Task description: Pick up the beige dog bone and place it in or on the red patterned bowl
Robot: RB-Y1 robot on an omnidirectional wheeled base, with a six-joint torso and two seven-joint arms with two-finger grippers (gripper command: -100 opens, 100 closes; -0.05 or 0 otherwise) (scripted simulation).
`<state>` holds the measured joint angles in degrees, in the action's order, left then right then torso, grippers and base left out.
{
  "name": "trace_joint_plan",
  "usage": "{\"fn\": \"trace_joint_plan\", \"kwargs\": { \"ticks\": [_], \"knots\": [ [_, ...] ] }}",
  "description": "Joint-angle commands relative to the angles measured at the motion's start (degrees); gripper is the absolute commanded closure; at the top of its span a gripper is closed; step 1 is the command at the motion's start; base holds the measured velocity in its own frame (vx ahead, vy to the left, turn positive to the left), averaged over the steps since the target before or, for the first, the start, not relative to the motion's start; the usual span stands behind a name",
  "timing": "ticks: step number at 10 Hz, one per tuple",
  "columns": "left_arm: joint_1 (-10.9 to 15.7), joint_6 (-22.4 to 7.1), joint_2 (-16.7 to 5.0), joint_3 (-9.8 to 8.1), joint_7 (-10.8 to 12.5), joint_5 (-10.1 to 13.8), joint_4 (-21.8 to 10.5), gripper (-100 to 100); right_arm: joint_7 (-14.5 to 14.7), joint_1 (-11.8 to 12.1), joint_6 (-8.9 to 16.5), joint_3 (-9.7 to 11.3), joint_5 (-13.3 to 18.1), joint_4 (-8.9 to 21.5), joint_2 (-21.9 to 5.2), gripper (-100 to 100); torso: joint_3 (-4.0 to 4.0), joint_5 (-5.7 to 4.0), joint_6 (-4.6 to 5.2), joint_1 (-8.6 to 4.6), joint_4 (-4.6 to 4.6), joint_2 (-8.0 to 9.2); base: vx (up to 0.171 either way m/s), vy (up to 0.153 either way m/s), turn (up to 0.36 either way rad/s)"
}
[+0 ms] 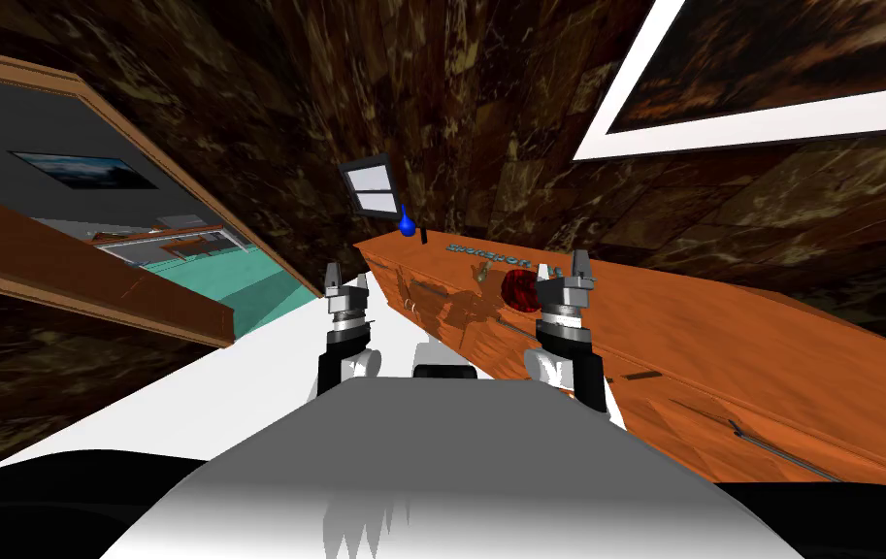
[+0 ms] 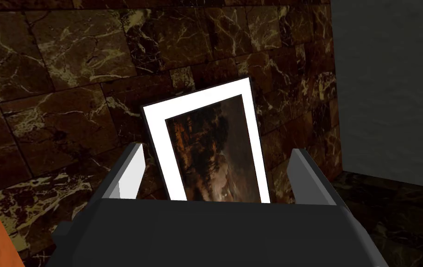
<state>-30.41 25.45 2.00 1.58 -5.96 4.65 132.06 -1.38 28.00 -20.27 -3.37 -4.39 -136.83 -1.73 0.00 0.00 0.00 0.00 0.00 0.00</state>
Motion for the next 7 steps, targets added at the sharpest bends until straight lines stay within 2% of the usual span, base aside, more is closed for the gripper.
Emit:
{"fn": "trace_joint_plan", "kwargs": {
  "ticks": [1, 5, 6, 7],
  "knots": [
    [0.00, 0.00, 0.00, 0.00, 0.00, 0.00, 0.00, 0, 0.52, 0.14, -1.05, -0.07, 0.81, 0.09, -2.86, -100, 0.00, 0.00, 0.00, 0.00, 0.00, 0.00, -0.015, 0.068, 0.117],
    [0.01, 0.00, 0.01, 0.02, 0.00, 0.00, 0.00, 0, 2.83, 0.55, -4.40, 0.32, 3.64, 1.29, -9.43, -100, 0.08, 0.13, -0.02, 0.56, 0.03, 0.14, -0.034, 0.137, 0.134],
    [0.01, 0.00, 0.01, 0.02, 0.00, 0.00, 0.00, 0, 2.83, 0.55, -4.40, 0.32, 3.64, 1.29, -9.95, -100, 0.06, 0.14, -0.02, 0.58, 0.02, 0.09, -0.002, 0.088, 0.050],
    [0.00, 0.00, 0.01, 0.01, 0.00, 0.00, 0.00, 0, 3.73, 0.65, -5.50, 0.58, 4.59, 1.88, -12.13, -100, 0.03, 0.10, 0.00, 0.38, 0.01, 0.05, -0.009, 0.077, 0.113]
  ]
}}
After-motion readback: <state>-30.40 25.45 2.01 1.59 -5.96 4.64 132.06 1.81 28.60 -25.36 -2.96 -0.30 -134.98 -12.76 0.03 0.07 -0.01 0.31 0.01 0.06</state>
